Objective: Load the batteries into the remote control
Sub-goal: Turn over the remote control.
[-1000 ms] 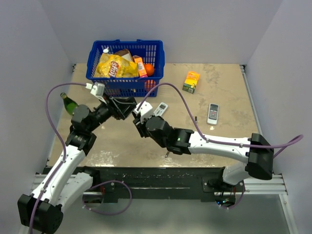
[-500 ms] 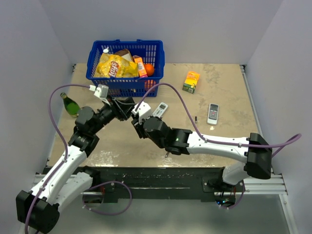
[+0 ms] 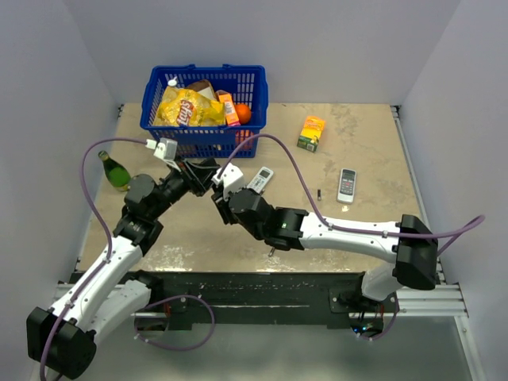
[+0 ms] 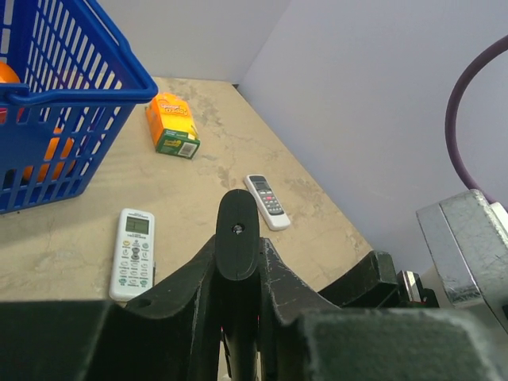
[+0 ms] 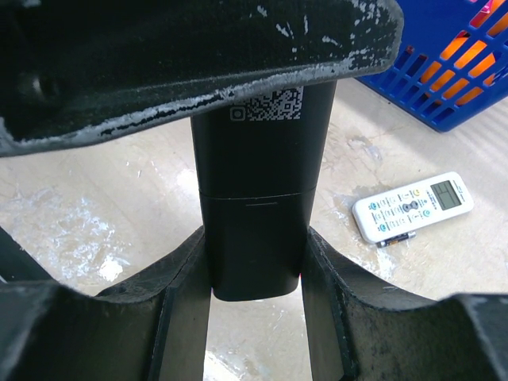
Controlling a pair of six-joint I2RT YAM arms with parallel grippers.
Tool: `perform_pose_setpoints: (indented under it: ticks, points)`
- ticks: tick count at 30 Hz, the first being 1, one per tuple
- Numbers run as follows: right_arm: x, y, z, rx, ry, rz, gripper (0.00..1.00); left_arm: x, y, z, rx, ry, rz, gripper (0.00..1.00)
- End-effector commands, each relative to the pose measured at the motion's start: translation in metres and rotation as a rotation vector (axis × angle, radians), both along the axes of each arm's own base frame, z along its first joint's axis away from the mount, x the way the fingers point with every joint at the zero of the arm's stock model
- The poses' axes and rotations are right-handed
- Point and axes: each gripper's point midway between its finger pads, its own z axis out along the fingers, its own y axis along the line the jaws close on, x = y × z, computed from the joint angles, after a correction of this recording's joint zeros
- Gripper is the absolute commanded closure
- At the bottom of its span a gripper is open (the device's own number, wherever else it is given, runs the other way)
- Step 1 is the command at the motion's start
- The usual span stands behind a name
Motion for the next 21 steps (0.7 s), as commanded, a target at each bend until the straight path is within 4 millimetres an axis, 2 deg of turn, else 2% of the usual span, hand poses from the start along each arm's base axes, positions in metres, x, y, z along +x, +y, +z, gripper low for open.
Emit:
perform_pose_setpoints:
  ticks: [1, 2, 3, 5, 6, 8, 9, 12, 16, 17, 21]
  points:
    - [0.001, 0.011, 0.028, 0.096, -0.005, -0.006, 0.93, 0.003, 0.001, 0.024, -0.010, -0.080, 0.017, 0.95]
    - [-0.001, 0.011, 0.032, 0.107, -0.002, 0.003, 0.88, 0.004, 0.001, 0.029, -0.001, -0.082, 0.018, 1.00]
    - [-0.003, 0.012, 0.033, 0.117, 0.004, 0.010, 0.76, 0.006, 0.001, 0.030, 0.017, -0.089, 0.023, 1.00]
    - [-0.008, 0.010, 0.032, 0.107, 0.019, 0.033, 0.64, 0.011, 0.000, 0.035, 0.040, -0.091, 0.024, 1.00]
    - [-0.009, 0.007, 0.038, 0.114, 0.017, 0.033, 0.53, 0.013, 0.000, 0.038, 0.060, -0.105, 0.028, 1.00]
    - [-0.012, 0.004, 0.046, 0.129, 0.014, 0.041, 0.44, 0.019, 0.000, 0.044, 0.088, -0.098, 0.038, 1.00]
    - [-0.013, -0.001, 0.053, 0.142, 0.012, 0.042, 0.38, 0.024, 0.001, 0.041, 0.115, -0.087, 0.049, 1.00]
    - [-0.015, -0.007, 0.060, 0.145, 0.004, 0.048, 0.29, 0.031, 0.004, 0.033, 0.146, -0.047, 0.080, 1.00]
    - [-0.013, -0.015, 0.064, 0.128, -0.002, 0.051, 0.23, 0.032, 0.007, 0.011, 0.141, 0.003, 0.093, 1.00]
    - [-0.013, -0.016, 0.064, 0.126, 0.001, 0.053, 0.23, 0.033, 0.008, 0.001, 0.151, 0.033, 0.102, 1.00]
    - [-0.007, -0.017, 0.063, 0.139, 0.011, 0.071, 0.19, 0.032, 0.009, -0.009, 0.147, 0.063, 0.067, 1.00]
